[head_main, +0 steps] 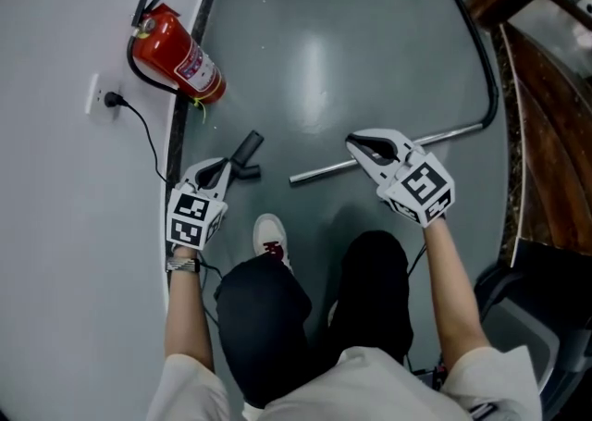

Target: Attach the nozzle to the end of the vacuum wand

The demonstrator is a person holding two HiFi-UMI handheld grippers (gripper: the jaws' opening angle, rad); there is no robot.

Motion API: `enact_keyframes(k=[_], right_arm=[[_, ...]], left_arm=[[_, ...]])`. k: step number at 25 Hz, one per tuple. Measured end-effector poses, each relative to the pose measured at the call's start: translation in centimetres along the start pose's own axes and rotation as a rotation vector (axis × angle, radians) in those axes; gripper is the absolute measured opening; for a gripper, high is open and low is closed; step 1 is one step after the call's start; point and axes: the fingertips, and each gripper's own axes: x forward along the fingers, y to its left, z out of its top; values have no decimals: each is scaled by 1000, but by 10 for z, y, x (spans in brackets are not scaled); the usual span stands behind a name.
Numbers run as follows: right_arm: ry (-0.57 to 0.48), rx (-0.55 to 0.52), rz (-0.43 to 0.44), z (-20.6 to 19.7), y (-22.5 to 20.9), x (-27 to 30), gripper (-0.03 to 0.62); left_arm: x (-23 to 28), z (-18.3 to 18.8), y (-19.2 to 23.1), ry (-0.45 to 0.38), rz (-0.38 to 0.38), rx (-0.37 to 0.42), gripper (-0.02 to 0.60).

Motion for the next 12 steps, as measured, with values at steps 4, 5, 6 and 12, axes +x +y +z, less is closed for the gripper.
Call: enact_keyframes(k=[4,5,6,12], right_arm=[[4,26,47,-26,3,13,31],[11,28,59,-32,4,17,31],[20,27,70,-37,5,21,31],[70,49,143,-69,13,53,97]], left_arm=[[15,-12,-8,2,-12,16,0],[19,-14,-9,5,-21,21,0],[22,-16,-12,11,-34,26,0],[52,-46,-23,78,-130,84,44]])
